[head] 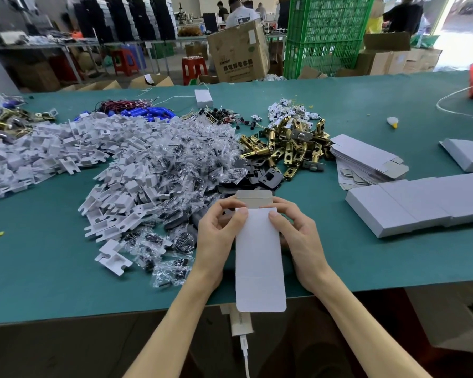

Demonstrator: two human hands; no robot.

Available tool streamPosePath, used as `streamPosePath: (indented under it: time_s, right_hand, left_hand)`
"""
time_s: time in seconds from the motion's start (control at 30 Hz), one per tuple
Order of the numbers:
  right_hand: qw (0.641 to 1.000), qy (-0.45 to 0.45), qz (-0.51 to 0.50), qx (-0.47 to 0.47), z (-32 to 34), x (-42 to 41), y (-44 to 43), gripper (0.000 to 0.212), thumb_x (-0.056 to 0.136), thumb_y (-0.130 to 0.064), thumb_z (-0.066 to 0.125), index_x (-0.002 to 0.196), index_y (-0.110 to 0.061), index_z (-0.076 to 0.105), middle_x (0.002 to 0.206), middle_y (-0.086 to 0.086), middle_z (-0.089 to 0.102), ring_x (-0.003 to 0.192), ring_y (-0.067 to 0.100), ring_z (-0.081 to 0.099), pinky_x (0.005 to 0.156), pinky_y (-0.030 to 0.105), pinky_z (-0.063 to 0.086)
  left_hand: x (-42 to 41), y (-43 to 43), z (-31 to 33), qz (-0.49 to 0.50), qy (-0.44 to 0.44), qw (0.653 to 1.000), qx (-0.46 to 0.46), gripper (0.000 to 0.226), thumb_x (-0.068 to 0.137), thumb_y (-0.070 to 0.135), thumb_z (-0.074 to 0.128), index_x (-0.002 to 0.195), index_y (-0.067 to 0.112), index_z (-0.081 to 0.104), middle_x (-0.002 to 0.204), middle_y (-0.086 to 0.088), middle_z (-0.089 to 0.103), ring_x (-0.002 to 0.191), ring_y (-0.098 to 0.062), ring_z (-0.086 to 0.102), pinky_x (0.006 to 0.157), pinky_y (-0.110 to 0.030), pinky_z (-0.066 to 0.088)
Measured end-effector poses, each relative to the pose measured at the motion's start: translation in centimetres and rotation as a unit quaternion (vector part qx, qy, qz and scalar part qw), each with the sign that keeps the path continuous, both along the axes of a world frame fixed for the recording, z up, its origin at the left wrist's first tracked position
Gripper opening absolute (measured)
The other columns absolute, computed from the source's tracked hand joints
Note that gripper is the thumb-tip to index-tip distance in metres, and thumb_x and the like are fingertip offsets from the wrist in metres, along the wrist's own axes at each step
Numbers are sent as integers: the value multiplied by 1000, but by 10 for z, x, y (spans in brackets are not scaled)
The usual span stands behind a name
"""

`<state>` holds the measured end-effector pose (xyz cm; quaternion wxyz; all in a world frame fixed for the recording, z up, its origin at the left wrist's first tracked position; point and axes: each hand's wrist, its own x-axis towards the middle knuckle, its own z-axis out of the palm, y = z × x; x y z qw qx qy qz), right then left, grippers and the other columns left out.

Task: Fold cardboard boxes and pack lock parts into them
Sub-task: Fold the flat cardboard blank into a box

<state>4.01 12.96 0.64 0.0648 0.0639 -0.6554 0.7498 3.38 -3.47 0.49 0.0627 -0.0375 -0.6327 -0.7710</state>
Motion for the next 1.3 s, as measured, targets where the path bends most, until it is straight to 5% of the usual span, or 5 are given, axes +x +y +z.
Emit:
streamPosePath:
  time_s: [0.17, 0.4, 0.57, 0.8, 1.3]
  right_hand:
    - [1000, 1, 3, 13, -1, 0, 1, 13, 99, -28, 65, 105, -19, 73, 120, -2, 66, 99, 21, 67, 75, 45, 57]
    - [1000, 17, 1, -25, 1, 2, 1, 26, 97, -20, 68, 120, -28, 59, 112, 6, 68, 89, 23, 66, 73, 38, 56]
    - [999, 33, 17, 9, 3, 3, -1, 14, 99, -20, 66, 112, -18, 66, 108, -2, 70, 89, 14, 68, 71, 26, 55]
    - [999, 35, 4, 40, 2, 3, -2, 10, 101, -18, 63, 111, -18, 67, 103, -4, 70, 86, 11, 66, 70, 23, 53]
    - [997, 8, -44, 64, -1, 0, -2, 11, 102, -21, 62, 95, -18, 69, 91, 0, 71, 79, 13, 64, 69, 32, 51]
  left_hand:
    - [1, 0, 2, 0, 33, 999, 1, 36, 97, 10, 72, 125, 32, 65, 121, -3, 70, 99, -20, 68, 84, -38, 60]
    - [2, 1, 3, -14, -3, 1000, -13, 12, 98, 17, 71, 108, 16, 76, 104, -5, 74, 90, -18, 64, 80, -39, 52]
    - [3, 4, 5, -29, -24, 999, -12, 26, 99, 38, 65, 107, 17, 79, 98, -9, 76, 83, -23, 65, 75, -43, 50]
    - [1, 4, 5, -18, -22, 999, -28, 21, 102, 26, 65, 107, 10, 78, 109, -21, 74, 92, -30, 64, 84, -50, 48]
    - [4, 3, 1, -72, -23, 995, -59, 18, 92, 18, 70, 109, 13, 73, 105, -12, 76, 84, -19, 70, 67, -30, 59]
